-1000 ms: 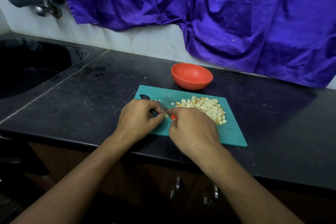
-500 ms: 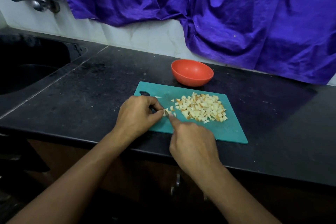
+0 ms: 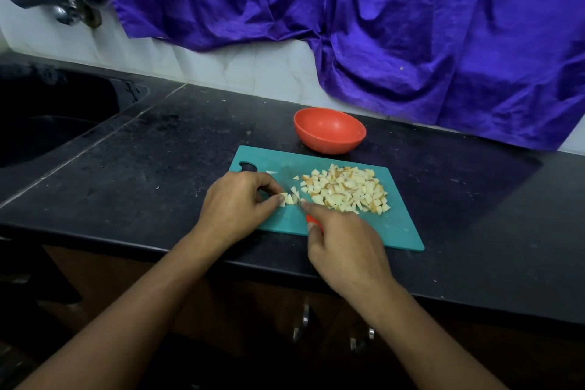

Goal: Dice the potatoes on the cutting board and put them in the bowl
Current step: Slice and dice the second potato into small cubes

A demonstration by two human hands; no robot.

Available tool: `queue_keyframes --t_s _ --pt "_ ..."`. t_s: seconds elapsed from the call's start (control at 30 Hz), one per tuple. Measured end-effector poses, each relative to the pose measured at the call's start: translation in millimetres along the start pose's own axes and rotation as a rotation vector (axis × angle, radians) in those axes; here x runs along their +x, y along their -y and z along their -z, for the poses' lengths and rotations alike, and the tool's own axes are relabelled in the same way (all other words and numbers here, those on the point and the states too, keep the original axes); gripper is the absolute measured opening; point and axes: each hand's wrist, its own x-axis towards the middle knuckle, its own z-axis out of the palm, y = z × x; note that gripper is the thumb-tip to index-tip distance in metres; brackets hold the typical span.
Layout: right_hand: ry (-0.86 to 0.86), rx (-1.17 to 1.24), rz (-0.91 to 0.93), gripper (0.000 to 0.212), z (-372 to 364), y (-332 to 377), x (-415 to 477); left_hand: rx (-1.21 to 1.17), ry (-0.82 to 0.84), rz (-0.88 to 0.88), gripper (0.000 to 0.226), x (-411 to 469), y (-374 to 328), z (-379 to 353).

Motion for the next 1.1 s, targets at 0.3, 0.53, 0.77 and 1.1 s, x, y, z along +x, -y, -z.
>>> queue_keyframes --t_s 0.3,0.53,0.77,1.1 --pt "0.023 -0.104 0.06 0.051 -10 9 2 0.039 0.046 0.041 0.008 5 -2 -2" --pt "-0.012 -0.045 0.044 0.046 -3 -8 -5 0.044 0.067 0.164 0.008 11 -6 -7" --pt "0.004 0.109 -0.081 0.042 0 -16 -2 -0.039 0.073 0.137 0.009 8 0 -4" --pt "0.025 0.042 -0.035 0.042 14 7 6 -0.152 0.048 0.136 0.004 4 7 -3"
